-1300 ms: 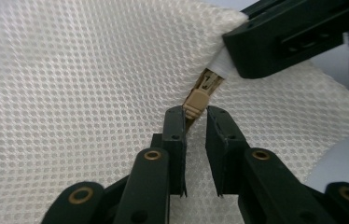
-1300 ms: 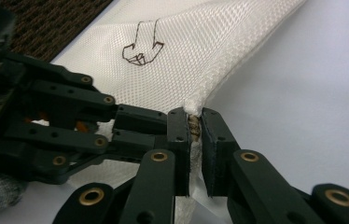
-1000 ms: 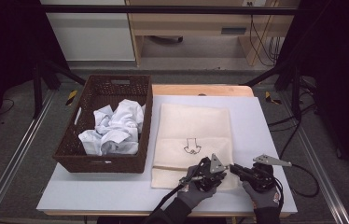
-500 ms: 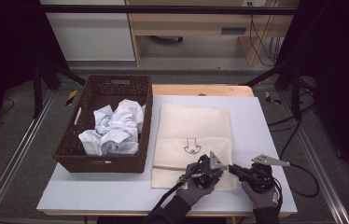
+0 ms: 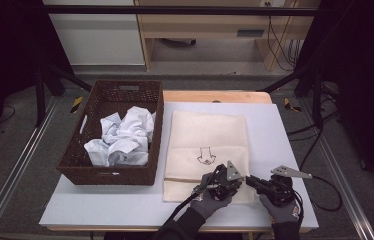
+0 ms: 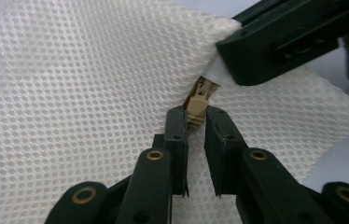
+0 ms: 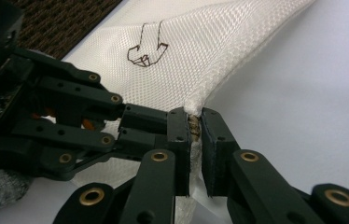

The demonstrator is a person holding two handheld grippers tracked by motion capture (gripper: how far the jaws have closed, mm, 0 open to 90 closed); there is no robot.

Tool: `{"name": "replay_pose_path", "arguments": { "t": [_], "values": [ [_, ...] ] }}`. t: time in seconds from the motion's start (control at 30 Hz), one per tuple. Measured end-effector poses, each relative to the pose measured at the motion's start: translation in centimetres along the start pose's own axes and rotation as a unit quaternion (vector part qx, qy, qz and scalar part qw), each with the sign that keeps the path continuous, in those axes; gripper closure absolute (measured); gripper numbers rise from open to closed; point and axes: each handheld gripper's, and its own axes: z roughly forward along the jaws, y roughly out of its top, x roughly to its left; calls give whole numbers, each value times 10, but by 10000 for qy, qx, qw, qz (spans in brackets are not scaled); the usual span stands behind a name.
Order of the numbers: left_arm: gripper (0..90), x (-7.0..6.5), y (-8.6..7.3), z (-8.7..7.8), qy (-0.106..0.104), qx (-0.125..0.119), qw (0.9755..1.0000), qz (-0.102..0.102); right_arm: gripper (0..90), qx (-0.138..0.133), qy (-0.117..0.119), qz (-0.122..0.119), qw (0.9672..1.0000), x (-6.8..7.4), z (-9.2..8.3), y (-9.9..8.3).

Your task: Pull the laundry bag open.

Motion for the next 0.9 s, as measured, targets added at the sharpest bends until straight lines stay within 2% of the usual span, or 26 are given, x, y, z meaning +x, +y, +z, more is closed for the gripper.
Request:
{"name": "replay_pose_path", "arguments": {
  "t": [0.17, 0.43, 0.53, 0.77, 0.87, 0.9],
  "values": [
    [794, -5, 0, -3, -1, -78, 10000, 32, 834, -4, -20, 46, 10000, -1, -1, 0],
    [765, -5, 0, 2, -6, -157, 9999, 25, 835, 5, 8, 46, 10000, 2, 0, 0],
    [799, -5, -1, 3, 89, -102, 9999, 8, 835, -11, 9, 8, 10000, 1, 0, 0],
    [814, -8, -3, -2, 205, -216, 9996, -9, 830, -20, 28, 77, 10000, 0, -2, 0],
    [815, -10, -2, -6, 283, -218, 9994, 18, 801, -23, -4, 66, 10000, -2, -2, 1],
    [816, -10, -2, -6, 302, -196, 9993, 29, 762, -27, -34, 78, 10000, -2, -1, 1]
  ]
}}
